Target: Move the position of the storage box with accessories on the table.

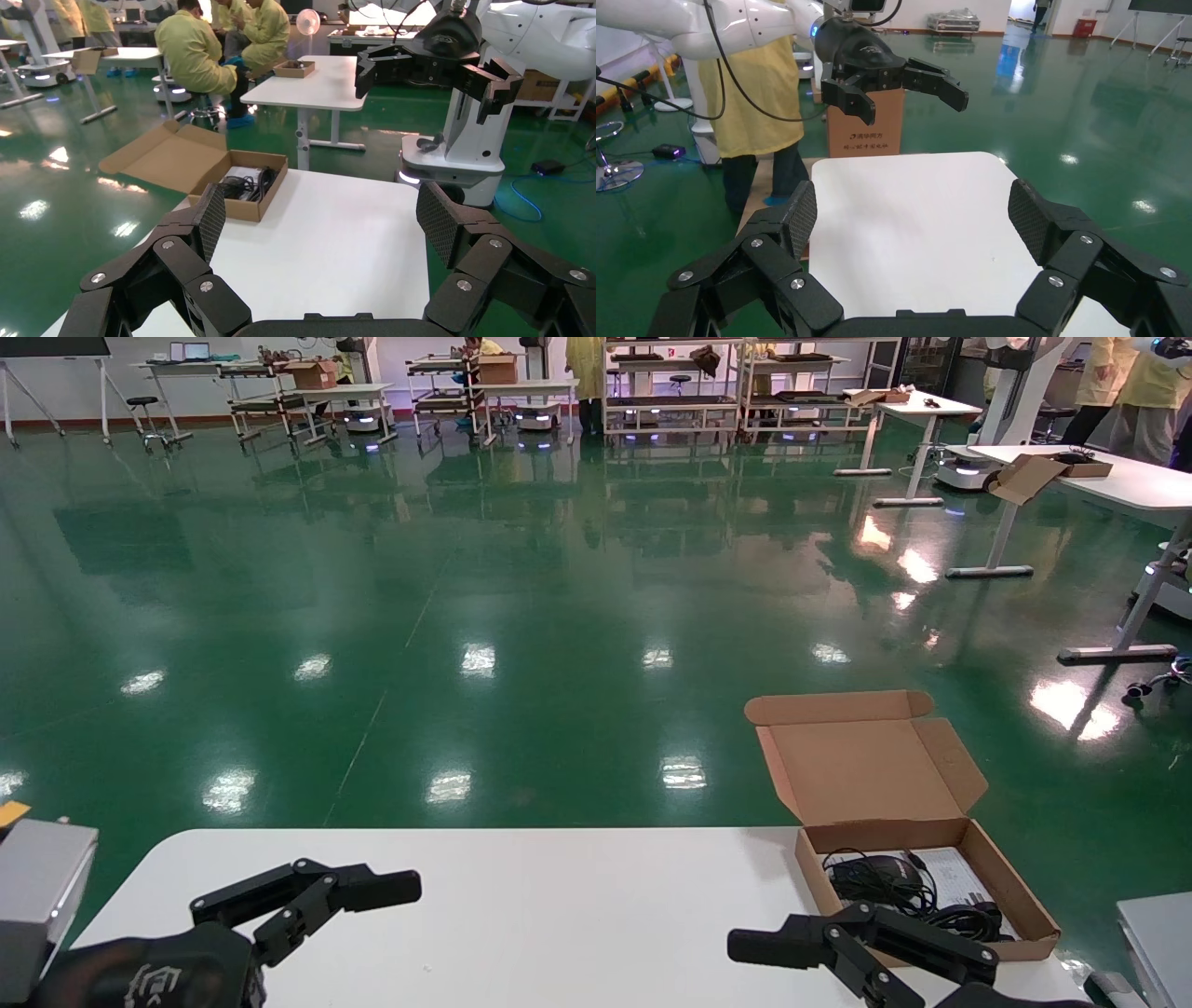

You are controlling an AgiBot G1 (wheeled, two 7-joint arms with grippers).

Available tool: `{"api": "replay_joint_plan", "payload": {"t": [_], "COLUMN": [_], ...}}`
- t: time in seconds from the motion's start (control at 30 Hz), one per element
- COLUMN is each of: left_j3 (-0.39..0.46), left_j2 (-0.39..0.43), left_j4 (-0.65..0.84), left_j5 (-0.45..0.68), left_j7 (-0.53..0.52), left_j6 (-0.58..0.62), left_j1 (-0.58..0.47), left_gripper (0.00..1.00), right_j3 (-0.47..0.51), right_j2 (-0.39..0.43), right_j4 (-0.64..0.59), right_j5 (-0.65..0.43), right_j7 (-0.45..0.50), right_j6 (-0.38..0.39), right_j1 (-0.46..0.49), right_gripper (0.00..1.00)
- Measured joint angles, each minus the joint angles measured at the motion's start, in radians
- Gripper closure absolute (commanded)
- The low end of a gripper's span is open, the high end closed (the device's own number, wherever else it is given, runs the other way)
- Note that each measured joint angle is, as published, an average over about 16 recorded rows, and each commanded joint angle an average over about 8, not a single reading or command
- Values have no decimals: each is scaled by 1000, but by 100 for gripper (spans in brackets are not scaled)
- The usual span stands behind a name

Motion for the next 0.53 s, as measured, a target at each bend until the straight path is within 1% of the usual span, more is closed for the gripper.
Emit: {"api": "replay_joint_plan", "payload": {"t": [0.53], "left_j3": [0], "left_j2": [0], "left_j4": [0], "left_j5": [0], "left_j7": [0], "left_j6": [0], "left_j1": [0], "left_gripper": [0], "right_j3": [0], "right_j2": [0], "right_j4": [0], "right_j5": [0], "right_j7": [0], "right_j6": [0], "right_j1": [0], "right_gripper": [0]}}
